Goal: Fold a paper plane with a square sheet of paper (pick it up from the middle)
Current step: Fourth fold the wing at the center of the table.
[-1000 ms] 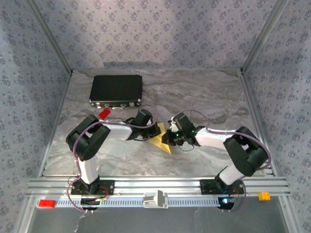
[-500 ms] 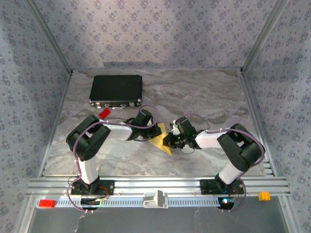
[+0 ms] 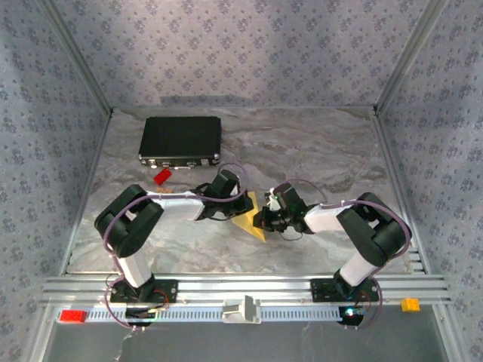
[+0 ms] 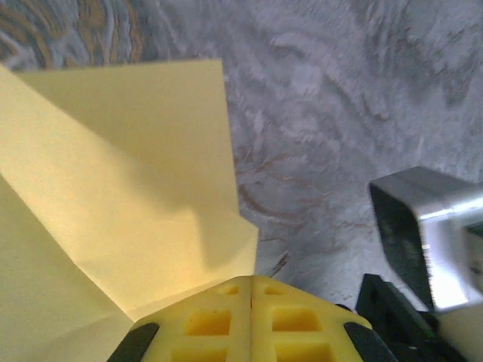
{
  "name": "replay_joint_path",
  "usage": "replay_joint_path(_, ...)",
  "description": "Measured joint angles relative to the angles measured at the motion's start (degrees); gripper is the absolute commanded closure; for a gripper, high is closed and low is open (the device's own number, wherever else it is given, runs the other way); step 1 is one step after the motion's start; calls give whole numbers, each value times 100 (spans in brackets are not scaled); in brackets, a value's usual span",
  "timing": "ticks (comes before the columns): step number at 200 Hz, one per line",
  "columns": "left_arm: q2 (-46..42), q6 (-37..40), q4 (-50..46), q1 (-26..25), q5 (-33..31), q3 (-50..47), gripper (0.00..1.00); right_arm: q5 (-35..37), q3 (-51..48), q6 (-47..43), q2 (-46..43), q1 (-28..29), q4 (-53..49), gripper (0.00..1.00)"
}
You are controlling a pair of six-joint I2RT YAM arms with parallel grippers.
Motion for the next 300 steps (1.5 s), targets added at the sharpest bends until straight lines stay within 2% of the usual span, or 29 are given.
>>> replay_joint_path(26, 297, -105, 37, -28, -2, -17, 97, 0, -11, 2, 0, 0, 7, 100)
replay_joint_path(77, 302, -129, 192, 92, 52, -81, 97, 4, -101, 17, -7, 0, 155, 100)
replay_joint_path(174, 400, 210, 81, 863, 472, 26, 96, 2, -216, 15, -11, 9, 398, 100)
replay_joint_path(234, 442, 409, -229, 1327, 411, 229, 96, -7, -295, 7, -11, 11, 557, 100)
replay_joint_path(300, 472, 487, -616, 1427, 170, 466, 96, -131, -433, -7, -74, 33, 638, 100)
